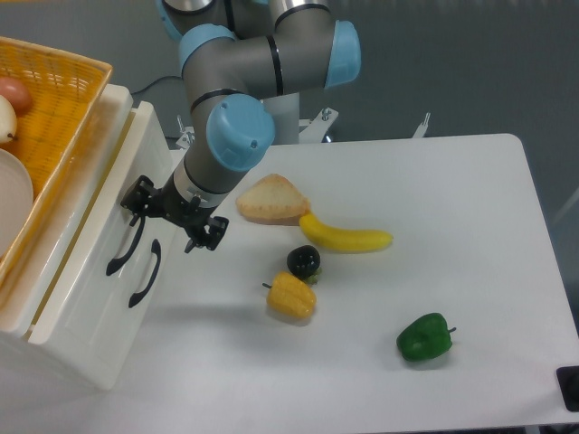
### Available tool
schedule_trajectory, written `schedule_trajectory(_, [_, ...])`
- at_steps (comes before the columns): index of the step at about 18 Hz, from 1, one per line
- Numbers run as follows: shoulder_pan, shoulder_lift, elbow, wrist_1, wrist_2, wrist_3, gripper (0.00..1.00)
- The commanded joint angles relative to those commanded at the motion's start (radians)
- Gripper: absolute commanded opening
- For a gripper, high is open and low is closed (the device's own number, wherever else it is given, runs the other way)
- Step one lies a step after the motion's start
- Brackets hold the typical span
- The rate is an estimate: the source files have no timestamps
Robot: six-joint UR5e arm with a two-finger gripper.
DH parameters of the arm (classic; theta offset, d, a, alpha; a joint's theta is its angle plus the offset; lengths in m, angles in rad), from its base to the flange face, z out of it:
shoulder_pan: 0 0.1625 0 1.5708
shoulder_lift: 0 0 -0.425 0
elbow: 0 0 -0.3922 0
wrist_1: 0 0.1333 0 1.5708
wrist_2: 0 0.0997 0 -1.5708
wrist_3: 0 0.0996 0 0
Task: Slide the top white drawer open
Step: 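Lower the gripper and hook the upper drawer's black handle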
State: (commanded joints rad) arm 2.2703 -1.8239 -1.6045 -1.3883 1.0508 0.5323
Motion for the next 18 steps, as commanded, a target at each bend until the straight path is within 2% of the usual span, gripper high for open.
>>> schedule_trajectory(11, [-0.015, -0.009, 0.006, 0.000, 0.000, -0.002, 0.84])
schedule_trajectory(18, [-0.018, -0.009, 0.009, 0.021, -0.002, -0.008, 0.73])
